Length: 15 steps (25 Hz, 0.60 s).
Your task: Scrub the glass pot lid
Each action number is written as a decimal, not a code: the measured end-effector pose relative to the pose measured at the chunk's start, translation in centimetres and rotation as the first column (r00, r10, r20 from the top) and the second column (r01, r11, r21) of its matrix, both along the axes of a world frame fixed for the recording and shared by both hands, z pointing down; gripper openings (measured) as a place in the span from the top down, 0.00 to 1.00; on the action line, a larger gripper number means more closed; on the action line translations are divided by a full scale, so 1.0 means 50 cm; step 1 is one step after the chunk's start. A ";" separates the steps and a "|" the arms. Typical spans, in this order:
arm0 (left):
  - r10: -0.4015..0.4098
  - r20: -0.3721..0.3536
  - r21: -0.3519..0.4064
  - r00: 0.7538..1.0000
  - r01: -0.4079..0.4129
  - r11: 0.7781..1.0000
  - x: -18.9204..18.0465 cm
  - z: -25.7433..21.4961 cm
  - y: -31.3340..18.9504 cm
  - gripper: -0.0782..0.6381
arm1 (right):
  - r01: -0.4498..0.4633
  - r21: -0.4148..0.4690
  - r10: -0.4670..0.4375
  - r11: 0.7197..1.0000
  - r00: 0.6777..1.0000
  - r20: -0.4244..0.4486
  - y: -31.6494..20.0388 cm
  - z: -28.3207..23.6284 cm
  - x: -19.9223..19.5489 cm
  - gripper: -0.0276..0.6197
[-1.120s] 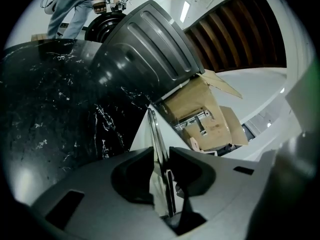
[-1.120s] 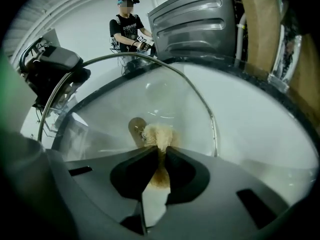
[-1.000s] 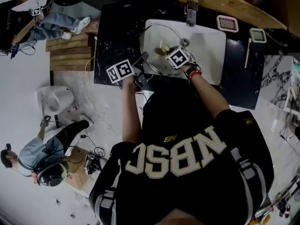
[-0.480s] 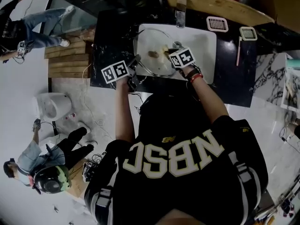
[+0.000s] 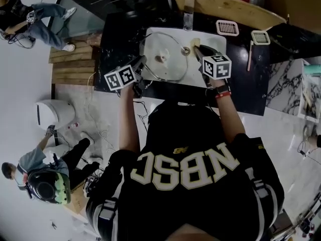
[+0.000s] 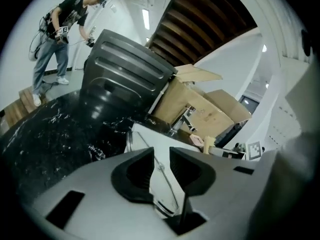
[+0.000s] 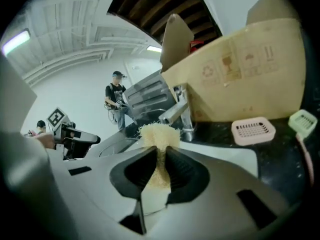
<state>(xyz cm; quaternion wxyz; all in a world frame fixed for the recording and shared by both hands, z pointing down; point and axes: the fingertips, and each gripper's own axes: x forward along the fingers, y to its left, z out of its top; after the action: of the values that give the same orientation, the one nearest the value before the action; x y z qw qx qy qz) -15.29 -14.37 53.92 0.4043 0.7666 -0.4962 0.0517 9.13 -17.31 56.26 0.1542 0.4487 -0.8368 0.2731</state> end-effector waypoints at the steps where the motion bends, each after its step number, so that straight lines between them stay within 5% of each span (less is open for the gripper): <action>1: 0.021 0.028 0.031 0.999 -0.022 0.999 0.019 -0.019 -0.007 0.74 | -0.019 0.044 0.020 0.999 1.000 -0.018 -0.004 -0.020 0.018 0.86; 8: 0.081 0.197 0.313 0.977 -0.141 0.939 0.177 -0.170 -0.061 0.76 | -0.154 0.314 0.199 0.937 0.973 -0.117 0.006 -0.174 0.137 0.86; 15: 0.085 0.163 0.457 0.983 -0.152 0.877 0.292 -0.268 -0.056 0.85 | -0.192 0.442 0.255 0.876 0.963 -0.088 0.050 -0.291 0.190 0.87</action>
<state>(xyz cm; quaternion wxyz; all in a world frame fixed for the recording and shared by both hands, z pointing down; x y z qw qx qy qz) -0.71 -17.19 40.53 0.1686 0.8648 -0.4729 0.0082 18.61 -14.79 41.69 0.0786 0.5839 -0.8054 0.0649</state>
